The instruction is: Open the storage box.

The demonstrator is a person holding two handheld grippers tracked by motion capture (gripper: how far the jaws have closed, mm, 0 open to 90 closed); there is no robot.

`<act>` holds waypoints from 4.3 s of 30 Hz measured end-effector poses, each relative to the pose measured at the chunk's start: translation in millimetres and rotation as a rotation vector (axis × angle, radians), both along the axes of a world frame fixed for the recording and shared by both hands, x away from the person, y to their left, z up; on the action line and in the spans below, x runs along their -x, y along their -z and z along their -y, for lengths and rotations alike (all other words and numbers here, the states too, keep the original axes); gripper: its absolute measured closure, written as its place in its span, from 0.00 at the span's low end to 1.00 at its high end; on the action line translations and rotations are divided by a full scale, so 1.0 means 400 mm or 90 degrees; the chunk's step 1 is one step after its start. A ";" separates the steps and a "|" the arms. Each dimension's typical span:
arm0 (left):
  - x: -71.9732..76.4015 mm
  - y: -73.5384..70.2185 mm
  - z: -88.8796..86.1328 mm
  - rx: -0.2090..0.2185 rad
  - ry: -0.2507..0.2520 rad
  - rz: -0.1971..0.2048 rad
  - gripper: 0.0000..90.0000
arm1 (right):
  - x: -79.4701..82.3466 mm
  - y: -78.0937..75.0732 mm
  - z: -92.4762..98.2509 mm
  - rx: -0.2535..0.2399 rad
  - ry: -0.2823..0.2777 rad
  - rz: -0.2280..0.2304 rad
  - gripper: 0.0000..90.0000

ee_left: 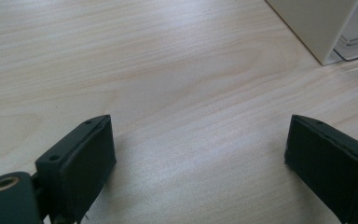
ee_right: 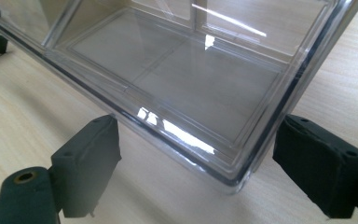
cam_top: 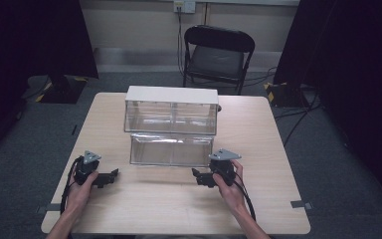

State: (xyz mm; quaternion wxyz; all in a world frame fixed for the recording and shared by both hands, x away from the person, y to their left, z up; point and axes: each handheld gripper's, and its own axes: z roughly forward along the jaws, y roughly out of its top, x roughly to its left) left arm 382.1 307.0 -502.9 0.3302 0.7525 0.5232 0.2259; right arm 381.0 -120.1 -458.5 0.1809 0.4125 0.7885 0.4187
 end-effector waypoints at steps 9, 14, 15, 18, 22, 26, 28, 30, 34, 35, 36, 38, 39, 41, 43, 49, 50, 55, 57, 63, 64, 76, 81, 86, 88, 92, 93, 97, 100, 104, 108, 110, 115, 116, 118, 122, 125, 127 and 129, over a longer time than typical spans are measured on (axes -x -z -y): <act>0.000 0.000 0.000 0.002 -0.001 0.000 0.09 | -0.018 0.028 -0.003 0.001 0.020 -0.011 0.15; 0.000 0.000 0.000 0.001 -0.001 -0.001 0.09 | -0.018 0.028 -0.003 -0.001 0.017 -0.008 0.15; 0.000 0.000 0.000 0.002 -0.001 0.000 0.09 | -0.016 0.026 -0.004 -0.006 0.018 -0.010 0.15; 0.000 0.000 0.000 0.002 -0.001 0.000 0.09 | -0.010 0.019 -0.004 -0.016 0.014 -0.003 0.14; 0.000 0.000 0.000 0.002 -0.001 0.000 0.09 | -0.005 0.013 -0.004 -0.018 0.013 0.004 0.13; 0.000 0.000 0.001 0.003 -0.001 0.000 0.09 | -0.005 0.014 -0.004 -0.021 0.015 0.003 0.13; 0.000 0.000 0.000 0.002 -0.001 0.000 0.09 | -0.002 0.012 -0.005 -0.020 0.017 0.003 0.13; 0.000 0.000 0.000 0.002 -0.001 0.000 0.09 | -0.001 0.010 -0.005 -0.019 0.012 0.007 0.13; 0.000 0.000 0.000 0.002 -0.001 -0.001 0.09 | 0.001 0.009 -0.004 -0.017 0.010 0.010 0.13; 0.000 0.000 0.000 0.002 -0.001 -0.001 0.09 | 0.001 0.009 -0.004 -0.017 0.010 0.010 0.13; 0.000 0.000 0.000 0.002 -0.001 0.000 0.09 | 0.001 0.008 -0.004 -0.016 0.010 0.011 0.13; 0.000 0.000 0.000 0.002 -0.001 0.000 0.09 | 0.003 0.007 -0.005 -0.014 0.013 0.011 0.14; 0.000 0.000 0.000 0.002 -0.001 0.000 0.09 | 0.004 0.007 -0.005 -0.013 0.015 0.013 0.14; 0.000 0.000 0.000 0.000 0.000 0.000 0.09 | 0.004 0.007 -0.005 -0.012 0.015 0.013 0.14; 0.000 0.000 0.000 0.002 -0.001 0.000 0.09 | 0.005 0.007 -0.005 -0.011 0.015 0.013 0.15; 0.000 0.000 0.000 0.002 -0.001 0.000 0.09 | 0.009 0.001 -0.001 -0.019 0.007 0.014 0.14; 0.000 0.000 0.001 0.002 -0.001 0.000 0.09 | 0.009 0.000 -0.001 -0.019 0.008 0.013 0.14; 0.000 0.000 0.000 0.002 -0.001 0.000 0.09 | 0.010 -0.001 -0.001 -0.021 0.008 0.012 0.14; 0.000 0.000 0.001 0.003 -0.001 0.000 0.09 | 0.010 -0.001 0.000 -0.021 0.008 0.013 0.14; 0.000 0.000 0.000 0.002 -0.001 0.000 0.09 | 0.012 -0.008 0.000 -0.025 0.008 0.006 0.14; 0.000 0.000 0.001 0.003 -0.001 -0.001 0.09 | 0.013 -0.009 0.000 -0.025 0.008 0.006 0.14; 0.000 0.000 0.001 0.003 -0.001 0.000 0.09 | 0.018 -0.019 0.000 -0.028 0.008 0.012 0.13; 0.000 0.000 0.001 0.003 -0.001 0.000 0.09 | 0.020 -0.021 0.000 -0.028 0.008 0.012 0.13; 0.000 0.000 0.000 0.002 -0.001 0.000 0.09 | 0.022 -0.025 0.000 -0.031 0.007 0.014 0.13; 0.000 0.000 0.000 0.002 -0.001 0.000 0.09 | 0.022 -0.027 0.001 -0.033 0.008 0.020 0.13; 0.000 0.000 0.001 0.002 -0.001 0.000 0.09 | 0.021 -0.036 0.004 -0.038 0.006 0.020 0.11; 0.000 0.000 0.000 0.002 -0.001 0.000 0.09 | 0.020 -0.039 0.005 -0.042 0.005 0.024 0.10; 0.000 0.000 0.000 0.002 -0.001 0.000 0.09 | 0.019 -0.039 0.005 -0.042 0.004 0.020 0.10; 0.000 0.000 0.000 0.002 -0.001 0.000 0.09 | 0.018 -0.038 0.005 -0.043 0.004 0.017 0.10; 0.000 0.000 0.000 0.002 -0.001 0.000 0.09 | 0.018 -0.042 0.004 -0.046 0.009 0.019 0.10; 0.000 0.000 0.000 0.002 -0.001 -0.001 0.09 | 0.017 -0.046 0.005 -0.050 0.007 0.020 0.10; 0.000 0.000 0.000 0.002 -0.001 0.000 0.09 | 0.016 -0.046 0.005 -0.050 0.006 0.022 0.10; 0.000 0.000 0.000 0.002 -0.001 0.000 0.09 | 0.011 -0.056 0.004 -0.052 0.012 0.029 0.10; 0.000 0.000 0.000 0.002 -0.001 0.000 0.09 | 0.011 -0.056 0.004 -0.052 0.012 0.029 0.10; 0.000 0.000 0.000 0.002 -0.001 0.000 0.09 | 0.009 -0.056 0.004 -0.054 0.012 0.030 0.10; 0.000 0.000 0.000 0.002 -0.001 0.000 0.09 | 0.008 -0.057 0.004 -0.060 0.012 0.025 0.09; 0.000 0.000 0.000 0.002 -0.001 -0.001 0.09 | 0.009 -0.060 0.004 -0.061 0.012 0.022 0.09; 0.000 0.000 0.000 0.002 -0.001 0.000 0.09 | 0.009 -0.065 0.005 -0.064 0.012 0.027 0.09; 0.000 0.000 0.000 0.002 -0.001 0.000 0.09 | 0.009 -0.067 0.003 -0.063 0.013 0.029 0.10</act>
